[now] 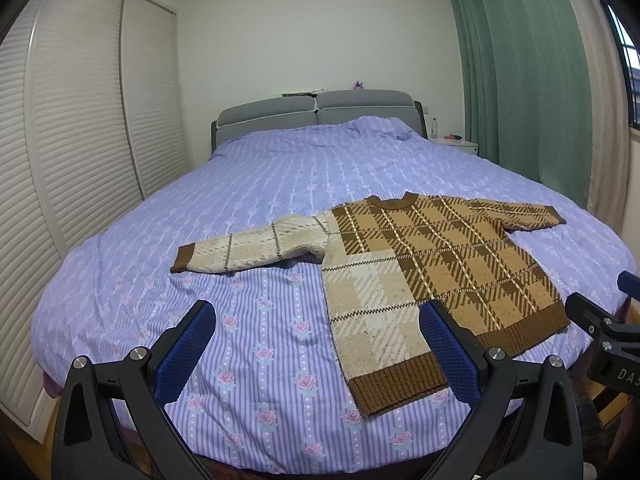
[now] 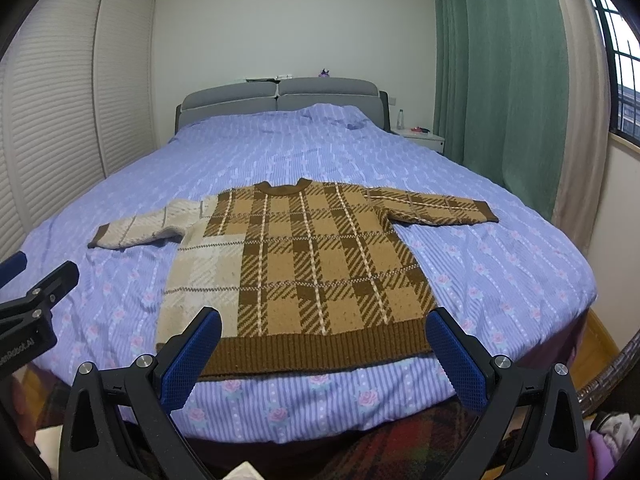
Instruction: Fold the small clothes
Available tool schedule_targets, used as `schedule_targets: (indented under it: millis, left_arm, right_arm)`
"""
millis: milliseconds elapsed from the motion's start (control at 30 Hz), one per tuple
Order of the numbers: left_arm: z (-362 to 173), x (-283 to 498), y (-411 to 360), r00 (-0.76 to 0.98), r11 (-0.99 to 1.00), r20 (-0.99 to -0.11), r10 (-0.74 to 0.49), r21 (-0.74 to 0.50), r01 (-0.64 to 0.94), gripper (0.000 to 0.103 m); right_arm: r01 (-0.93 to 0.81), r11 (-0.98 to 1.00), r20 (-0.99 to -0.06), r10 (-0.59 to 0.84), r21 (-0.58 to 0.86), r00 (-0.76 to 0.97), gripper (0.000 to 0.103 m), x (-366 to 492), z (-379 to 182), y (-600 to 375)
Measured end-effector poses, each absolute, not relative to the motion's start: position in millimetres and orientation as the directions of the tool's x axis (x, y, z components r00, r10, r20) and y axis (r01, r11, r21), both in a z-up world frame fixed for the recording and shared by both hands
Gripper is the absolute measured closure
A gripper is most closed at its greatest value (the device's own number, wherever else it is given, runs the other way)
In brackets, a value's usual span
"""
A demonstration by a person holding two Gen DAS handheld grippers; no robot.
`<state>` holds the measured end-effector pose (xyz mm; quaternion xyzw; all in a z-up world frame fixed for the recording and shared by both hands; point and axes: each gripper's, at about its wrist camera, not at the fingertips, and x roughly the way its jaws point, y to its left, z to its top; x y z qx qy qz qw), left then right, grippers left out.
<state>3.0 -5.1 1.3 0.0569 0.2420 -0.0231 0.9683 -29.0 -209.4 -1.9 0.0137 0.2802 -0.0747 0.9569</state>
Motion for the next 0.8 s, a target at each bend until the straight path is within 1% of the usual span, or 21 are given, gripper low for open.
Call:
schedule_targets:
  millis: [167,333,467,600,733,800]
  left_arm:
    - [6,21,-20,0.889,0.987,-0.456,-0.032,0.125,0.1,0.0]
    - [13,61,-45,0.882,0.98,-0.463,-0.091,0.118,0.163,0.0]
    - [27,101,-69,0.879,0.972,-0.454,-0.146,0.099,0.213,0.0]
    - [40,145,-100,0.858,0.961,-0.47,-0.209,0.065,0.27,0.0]
    - [48,183,-149,0.855,0.948,-0.467,-0.227,0.095,0.304,0.0]
    - [53,199,-177,0.851,0.936,-0.461,-0.251,0.109,0.335,0.0]
  right_arm:
    - [0.166,0.986,-0.559,-0.14,-0.005,0.817,0.0,-14,-6,-217]
    - [0.222,0.975,-0.57,-0.189,-0.012,0.799,0.0,14,-4,-237]
    - [0.287,0.958,-0.544,-0.245,-0.009,0.802,0.0,41,9,-263]
    - [0.326,0.945,-0.525,-0.272,0.011,0.807,0.0,68,23,-290]
    - [0.374,0.927,-0.509,-0.323,-0.004,0.797,0.0,101,36,-328]
    - [0.374,0.927,-0.503,-0.327,-0.008,0.8,0.0,114,41,-347]
